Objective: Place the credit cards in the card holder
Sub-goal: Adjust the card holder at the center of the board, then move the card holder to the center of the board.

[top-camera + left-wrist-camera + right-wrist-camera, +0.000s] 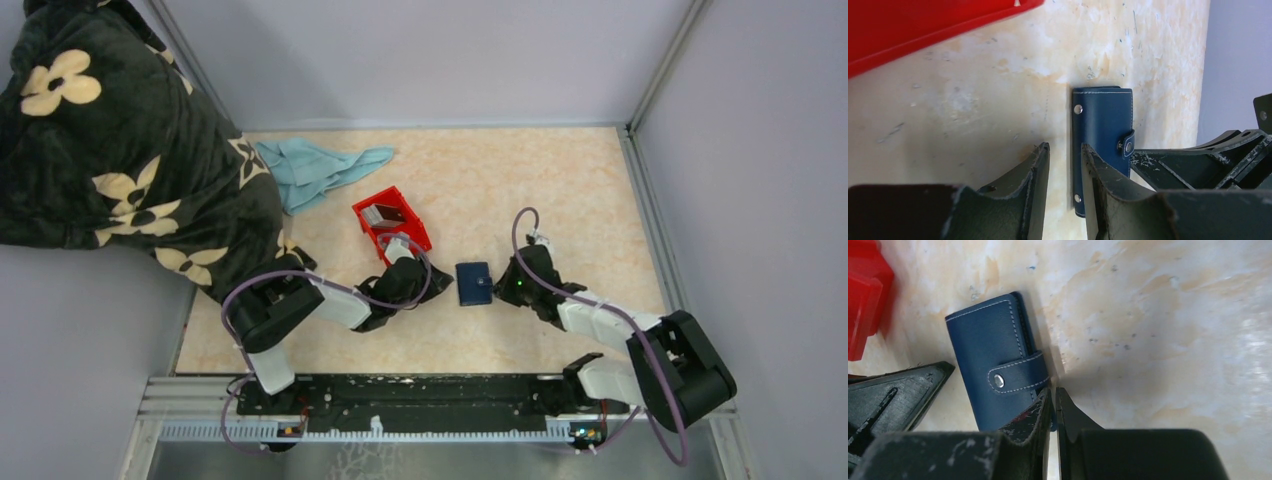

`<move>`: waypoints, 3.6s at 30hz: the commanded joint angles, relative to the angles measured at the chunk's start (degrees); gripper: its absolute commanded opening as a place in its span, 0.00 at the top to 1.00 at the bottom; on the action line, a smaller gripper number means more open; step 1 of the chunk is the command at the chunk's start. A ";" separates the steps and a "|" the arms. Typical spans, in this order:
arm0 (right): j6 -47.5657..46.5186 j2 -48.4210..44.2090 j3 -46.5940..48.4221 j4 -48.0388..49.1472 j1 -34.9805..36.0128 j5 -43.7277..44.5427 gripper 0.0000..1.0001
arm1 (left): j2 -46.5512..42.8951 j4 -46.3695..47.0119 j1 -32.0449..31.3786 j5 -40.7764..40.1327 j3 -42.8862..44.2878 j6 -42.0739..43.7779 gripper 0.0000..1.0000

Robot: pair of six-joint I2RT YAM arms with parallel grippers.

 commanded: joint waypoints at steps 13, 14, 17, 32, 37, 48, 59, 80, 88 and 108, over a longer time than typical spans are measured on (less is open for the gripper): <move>6.62 1.68 1.39 3.46 10.84 5.02 0.88 | -5.88 -4.25 0.75 -0.97 -7.65 2.97 0.61; 6.76 0.41 1.15 2.84 10.87 5.52 0.87 | -5.90 -4.16 0.74 -0.77 -7.49 3.24 0.61; 7.29 -4.27 -0.10 1.03 10.89 6.92 0.77 | -5.73 -3.49 0.75 -0.21 -7.20 4.41 0.61; 11.75 -2.83 -6.82 16.36 4.47 -1.29 0.61 | -7.08 -1.75 0.80 -1.08 -6.55 9.64 0.59; 13.84 0.09 -8.45 22.35 3.78 -2.76 0.60 | -7.49 -0.53 1.08 -0.79 -6.72 10.87 0.58; 16.52 4.57 -11.19 31.08 3.64 -2.82 0.58 | -5.46 1.95 1.26 2.45 -6.07 12.11 0.59; 17.30 9.55 -11.82 36.99 3.65 -2.47 0.58 | -3.53 2.43 1.29 3.85 -4.98 13.03 0.60; 12.05 16.68 -7.11 36.73 3.12 -3.16 0.58 | 1.22 -8.15 2.55 4.26 -0.63 12.78 0.71; 9.71 18.78 -4.61 34.19 2.62 -3.80 0.58 | 3.59 -12.65 3.23 5.30 0.82 12.11 0.71; -0.89 22.60 7.46 14.71 1.73 -3.10 0.56 | 4.72 -18.71 5.45 6.23 2.02 10.79 0.71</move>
